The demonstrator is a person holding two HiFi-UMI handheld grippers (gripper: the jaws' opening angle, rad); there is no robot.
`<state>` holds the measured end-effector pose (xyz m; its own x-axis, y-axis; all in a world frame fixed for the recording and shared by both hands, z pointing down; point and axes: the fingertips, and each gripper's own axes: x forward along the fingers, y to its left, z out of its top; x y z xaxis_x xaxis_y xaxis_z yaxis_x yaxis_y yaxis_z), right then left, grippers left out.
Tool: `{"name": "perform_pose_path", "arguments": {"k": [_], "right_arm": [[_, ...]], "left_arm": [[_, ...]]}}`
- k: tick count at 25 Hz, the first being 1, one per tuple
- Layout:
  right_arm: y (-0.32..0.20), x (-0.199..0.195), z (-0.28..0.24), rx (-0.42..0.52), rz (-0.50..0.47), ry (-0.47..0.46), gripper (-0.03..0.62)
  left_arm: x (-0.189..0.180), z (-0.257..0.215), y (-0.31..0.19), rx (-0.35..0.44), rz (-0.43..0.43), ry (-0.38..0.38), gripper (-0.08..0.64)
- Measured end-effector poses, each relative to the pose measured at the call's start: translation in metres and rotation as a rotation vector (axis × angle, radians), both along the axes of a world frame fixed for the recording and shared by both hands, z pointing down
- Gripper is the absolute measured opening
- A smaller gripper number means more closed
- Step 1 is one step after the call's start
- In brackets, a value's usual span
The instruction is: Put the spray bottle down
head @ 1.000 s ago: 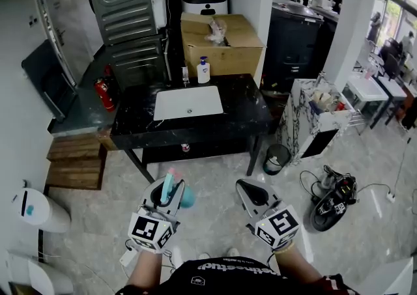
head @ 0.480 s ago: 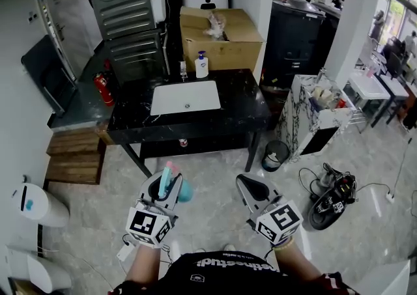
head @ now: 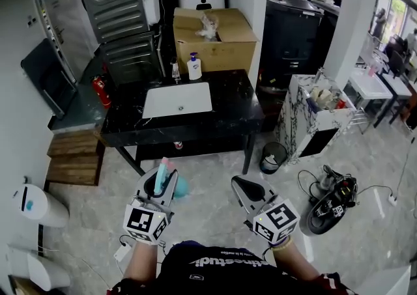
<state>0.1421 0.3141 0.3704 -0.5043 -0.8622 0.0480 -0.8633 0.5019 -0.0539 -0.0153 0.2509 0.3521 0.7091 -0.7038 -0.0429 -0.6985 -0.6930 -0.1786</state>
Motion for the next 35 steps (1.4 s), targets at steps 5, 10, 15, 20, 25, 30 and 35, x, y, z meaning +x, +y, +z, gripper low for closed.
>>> {"name": "perform_pose_path", "arguments": {"k": [5, 10, 15, 20, 25, 30, 35], "right_arm": [[-0.023, 0.016, 0.017, -0.032, -0.009, -0.044, 0.04], [-0.068, 0.014, 0.031, -0.067, -0.027, -0.063, 0.04], [-0.146, 0.003, 0.037, -0.071, -0.029, -0.02, 0.04], [-0.262, -0.01, 0.022, -0.03, -0.003, -0.005, 0.04], [-0.381, -0.044, -0.013, 0.04, -0.029, -0.02, 0.038], [-0.448, -0.073, -0.032, 0.092, -0.074, 0.021, 0.037], [-0.485, -0.065, -0.02, 0.038, -0.031, 0.019, 0.037]], "left_arm": [[0.006, 0.011, -0.017, -0.025, -0.024, -0.003, 0.118], [0.004, 0.025, -0.06, -0.044, -0.03, 0.01, 0.118], [0.005, 0.045, -0.146, -0.092, -0.009, 0.065, 0.118], [-0.003, 0.042, -0.256, -0.091, 0.035, 0.069, 0.118], [-0.033, 0.025, -0.373, -0.099, 0.049, 0.087, 0.118], [-0.047, 0.007, -0.452, -0.07, 0.077, 0.076, 0.118], [-0.047, 0.013, -0.494, -0.087, 0.082, 0.084, 0.118]]}}
